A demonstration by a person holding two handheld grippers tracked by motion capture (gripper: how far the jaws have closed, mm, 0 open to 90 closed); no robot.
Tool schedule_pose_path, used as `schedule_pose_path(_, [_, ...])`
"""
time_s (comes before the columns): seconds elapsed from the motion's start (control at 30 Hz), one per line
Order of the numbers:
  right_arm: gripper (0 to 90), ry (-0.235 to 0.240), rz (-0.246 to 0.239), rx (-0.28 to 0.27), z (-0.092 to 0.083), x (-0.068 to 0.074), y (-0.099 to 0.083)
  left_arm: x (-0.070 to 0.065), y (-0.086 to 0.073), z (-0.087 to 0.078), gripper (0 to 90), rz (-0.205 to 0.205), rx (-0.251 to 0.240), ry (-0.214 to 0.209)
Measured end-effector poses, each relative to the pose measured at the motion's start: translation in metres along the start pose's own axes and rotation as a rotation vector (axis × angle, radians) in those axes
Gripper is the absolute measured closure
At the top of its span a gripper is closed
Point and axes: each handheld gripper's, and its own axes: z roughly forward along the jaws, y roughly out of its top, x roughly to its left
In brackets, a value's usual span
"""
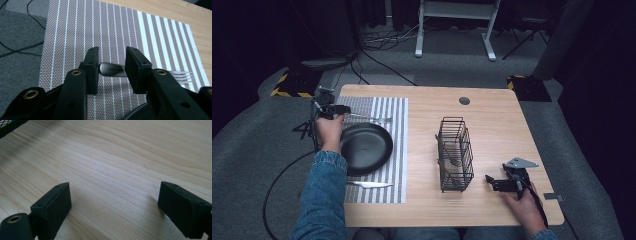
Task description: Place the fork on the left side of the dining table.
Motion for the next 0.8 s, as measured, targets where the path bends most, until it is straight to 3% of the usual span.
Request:
schedule_pose_path(0.23, [11.5, 0.0, 0.0, 0.0, 0.0, 0.0, 0.0, 0.002, 0.0, 0.0, 59.6, -0.013, -0.013, 0.006])
schedule_pose_path(0.5, [11.6, -0.001, 0.0, -0.001, 0.0, 0.0, 0.0, -0.004, 0.001, -0.008, 57.4, 0.014, -0.029, -0.005])
schedule_pose_path(0.8, [11.7, -0.001, 0.0, -0.001, 0.0, 0.0, 0.0, -0.022, -0.006, -0.038, 56.7, 0.106, -0.082, -0.006])
